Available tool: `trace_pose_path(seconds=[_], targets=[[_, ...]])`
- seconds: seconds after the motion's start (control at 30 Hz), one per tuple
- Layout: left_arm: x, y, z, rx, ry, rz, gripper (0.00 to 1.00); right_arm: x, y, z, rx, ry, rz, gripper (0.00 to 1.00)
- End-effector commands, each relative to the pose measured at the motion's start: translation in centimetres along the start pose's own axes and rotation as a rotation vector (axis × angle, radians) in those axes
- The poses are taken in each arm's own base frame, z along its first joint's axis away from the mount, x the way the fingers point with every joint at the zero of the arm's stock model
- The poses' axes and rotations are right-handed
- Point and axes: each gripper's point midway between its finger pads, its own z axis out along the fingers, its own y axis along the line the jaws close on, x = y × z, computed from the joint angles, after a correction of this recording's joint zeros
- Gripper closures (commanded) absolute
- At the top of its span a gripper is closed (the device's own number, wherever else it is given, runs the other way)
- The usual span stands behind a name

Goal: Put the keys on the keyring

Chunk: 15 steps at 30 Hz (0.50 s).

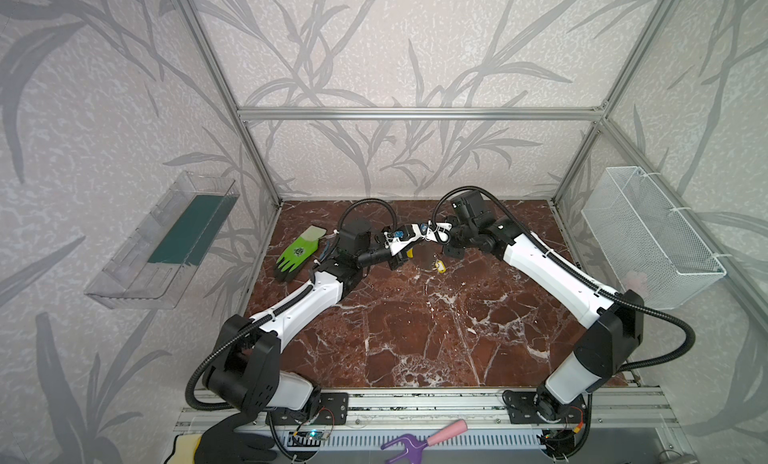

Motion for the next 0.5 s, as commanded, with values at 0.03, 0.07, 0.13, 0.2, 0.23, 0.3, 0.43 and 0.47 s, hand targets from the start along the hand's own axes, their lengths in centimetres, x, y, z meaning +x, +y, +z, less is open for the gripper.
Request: trace_pose_path(seconds=[0.03,0.07,0.13,0.2,0.23,0.3,0.43,0.47], targets=[[-1.6,0.3,0.1,-0.002,-0.086,0.022,1.0,-1.7,1.0,-0.9,-0.074,-0.079,0.022,1.0],[-1.6,0.3,0.1,-0.005,-0.089,0.022,1.0,-1.8,1.4,-0.8,-0.093,-0.09,0.027,1.0],[-1.8,0.6,0.1,-0.016,-0.096,0.023,1.0,-1.8,1.7,-0.5,-0.115,-0.092,0.037,1.0],[-1.4,0.8,0.3,-0.023,-0.075,0.018,1.0,-1.8,1.7,-0.4,-0.112,-0.091,0.044,1.0],[-1.2,0.8,0.3,-0.022,-0.061,0.02,1.0,-1.9,1.5,-0.5,-0.103,-0.1,0.047,1.0],[-0.5,0.7,0.5,-0.02,-0.034,0.016,1.0,-2.3,1.2,-0.9,-0.088,-0.121,0.05,1.0],[0.8,0.7,0.8,-0.021,0.021,0.004,1.0,-2.5,0.8,-1.3,-0.069,-0.124,0.053,1.0],[1.1,0.7,0.8,-0.021,0.034,0.003,1.0,-2.5,0.7,-1.3,-0.063,-0.122,0.052,1.0]])
